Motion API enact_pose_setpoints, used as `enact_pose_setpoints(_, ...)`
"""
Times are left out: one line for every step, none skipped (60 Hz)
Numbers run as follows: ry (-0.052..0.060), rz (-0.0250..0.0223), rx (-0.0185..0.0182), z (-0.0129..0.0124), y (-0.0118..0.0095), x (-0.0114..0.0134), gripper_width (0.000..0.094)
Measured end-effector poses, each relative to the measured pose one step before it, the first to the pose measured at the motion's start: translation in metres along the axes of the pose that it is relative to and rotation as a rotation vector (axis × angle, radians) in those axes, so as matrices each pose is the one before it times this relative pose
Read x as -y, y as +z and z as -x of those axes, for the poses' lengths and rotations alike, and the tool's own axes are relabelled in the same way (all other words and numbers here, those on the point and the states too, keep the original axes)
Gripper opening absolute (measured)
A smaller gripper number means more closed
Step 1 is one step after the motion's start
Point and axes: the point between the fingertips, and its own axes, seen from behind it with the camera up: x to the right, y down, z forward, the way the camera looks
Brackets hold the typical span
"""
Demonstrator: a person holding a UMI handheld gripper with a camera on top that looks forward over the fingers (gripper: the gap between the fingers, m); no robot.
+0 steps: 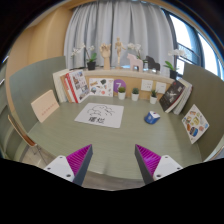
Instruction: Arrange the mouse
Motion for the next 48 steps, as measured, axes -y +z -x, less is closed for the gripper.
enact_pose_setpoints(0.0068, 0.00841, -0.00997, -0.00824, 0.00469, -0.00484, 0.0855)
enact_pose_setpoints(0.0075, 0.00763, -0.00911, -0.00805, 0.00441, -0.00404, 0.0856)
enact_pose_setpoints(0.0080, 0.00755, -0.00941, -0.00765, 0.00366, -0.00331, 0.0855)
enact_pose_setpoints(0.0084, 0.00757, -0.01016, -0.00812, 0.00393, -0.00289, 0.0854)
enact_pose_setpoints(0.0094, 0.00710, -0.01065, -0.00793, 0.00396, -0.00238, 0.0855)
enact_pose_setpoints(0.0089, 0.00641, -0.01042, -0.00769, 0.00383, -0.00196, 0.0855)
enact_pose_setpoints(0.0082, 0.00658, -0.00969, -0.00731, 0.00389, -0.00174, 0.0856)
enact_pose_setpoints(0.0062, 0.00610, -0.00870, -0.00691, 0.00433, -0.00131, 0.0854)
enact_pose_setpoints(0.0050, 0.00633, -0.00878, -0.00746, 0.00461, -0.00104, 0.0854)
enact_pose_setpoints(0.0047, 0.00652, -0.00998, -0.00710, 0.00475, -0.00056, 0.0855)
enact_pose_setpoints(0.0048, 0.00620, -0.01113, -0.00749, 0.00478, -0.00053, 0.0855)
enact_pose_setpoints(0.0050, 0.00597, -0.01124, -0.00747, 0.00480, 0.00003, 0.0854)
enact_pose_setpoints(0.0045, 0.00434, -0.01081, -0.00704, 0.00515, 0.00069, 0.0852)
enact_pose_setpoints(0.0045, 0.00387, -0.00923, -0.00631, 0.00529, 0.00116, 0.0850)
enact_pose_setpoints(0.0053, 0.00279, -0.00772, -0.00596, 0.00550, 0.00175, 0.0846)
enact_pose_setpoints(0.0058, 0.00241, -0.00713, -0.00541, 0.00570, 0.00211, 0.0843)
enact_pose_setpoints(0.0063, 0.00205, -0.00685, -0.00504, 0.00602, 0.00238, 0.0841)
enact_pose_setpoints(0.0055, 0.00221, -0.00579, -0.00547, 0.00647, 0.00238, 0.0839)
enact_pose_setpoints(0.0054, 0.00287, -0.00549, -0.00484, 0.00652, 0.00236, 0.0839)
enact_pose_setpoints(0.0071, 0.00776, -0.01100, -0.00177, 0.00443, 0.00329, 0.0840)
enact_pose_setpoints(0.0032, -0.00178, 0.00162, -0.00691, 0.00958, 0.00226, 0.0839)
enact_pose_setpoints(0.0044, 0.00247, -0.00281, -0.00386, 0.00713, 0.00312, 0.0839)
enact_pose_setpoints(0.0039, 0.00241, -0.00249, -0.00334, 0.00722, 0.00326, 0.0840)
enact_pose_setpoints(0.0042, 0.00282, -0.00203, -0.00275, 0.00716, 0.00338, 0.0841)
enact_pose_setpoints(0.0037, 0.00249, -0.00093, -0.00245, 0.00722, 0.00378, 0.0838)
enact_pose_setpoints(0.0026, 0.00218, -0.00006, -0.00226, 0.00735, 0.00392, 0.0837)
enact_pose_setpoints(0.0019, 0.00207, 0.00018, -0.00207, 0.00732, 0.00386, 0.0838)
enact_pose_setpoints(0.0011, 0.00247, -0.00020, -0.00211, 0.00743, 0.00374, 0.0837)
enact_pose_setpoints(0.0024, 0.00819, -0.00542, -0.00011, 0.00497, 0.00381, 0.0838)
enact_pose_setpoints(-0.0003, 0.00416, -0.00003, -0.00206, 0.00740, 0.00369, 0.0837)
enact_pose_setpoints(-0.0026, -0.00045, 0.00619, -0.00403, 0.00984, 0.00349, 0.0838)
enact_pose_setpoints(0.0009, 0.00913, -0.00530, 0.00054, 0.00463, 0.00367, 0.0838)
enact_pose_setpoints(-0.0031, -0.00110, 0.00576, -0.00381, 0.00941, 0.00368, 0.0837)
enact_pose_setpoints(0.0010, 0.00739, -0.00516, 0.00094, 0.00418, 0.00390, 0.0837)
enact_pose_setpoints(-0.0038, -0.00190, 0.00684, -0.00314, 0.00937, 0.00383, 0.0838)
enact_pose_setpoints(-0.0024, 0.00379, 0.00136, -0.00104, 0.00678, 0.00338, 0.0838)
enact_pose_setpoints(-0.0017, 0.00492, 0.00114, -0.00123, 0.00670, 0.00299, 0.0839)
enact_pose_setpoints(-0.0008, 0.00585, 0.00106, -0.00090, 0.00656, 0.00284, 0.0837)
enact_pose_setpoints(0.0012, 0.01127, -0.00383, 0.00129, 0.00398, 0.00252, 0.0838)
enact_pose_setpoints(-0.0009, 0.00711, 0.00397, -0.00014, 0.00581, 0.00249, 0.0837)
enact_pose_setpoints(-0.0011, 0.00828, 0.00284, 0.00070, 0.00534, 0.00277, 0.0839)
enact_pose_setpoints(-0.0041, -0.00083, 0.01033, -0.00159, 0.00836, 0.00279, 0.0837)
enact_pose_setpoints(0.0012, 0.01003, -0.00069, 0.00222, 0.00269, 0.00258, 0.0837)
enact_pose_setpoints(-0.0011, 0.00471, 0.00493, 0.00043, 0.00465, 0.00296, 0.0838)
enact_pose_setpoints(-0.0016, 0.00445, 0.00611, 0.00064, 0.00400, 0.00302, 0.0836)
enact_pose_setpoints(-0.0019, 0.00307, 0.00450, 0.00115, 0.00423, 0.00310, 0.0836)
enact_pose_setpoints(-0.0023, 0.00297, 0.00631, 0.00122, 0.00345, 0.00297, 0.0837)
enact_pose_setpoints(-0.0021, 0.00288, 0.00782, 0.00140, 0.00289, 0.00308, 0.0836)
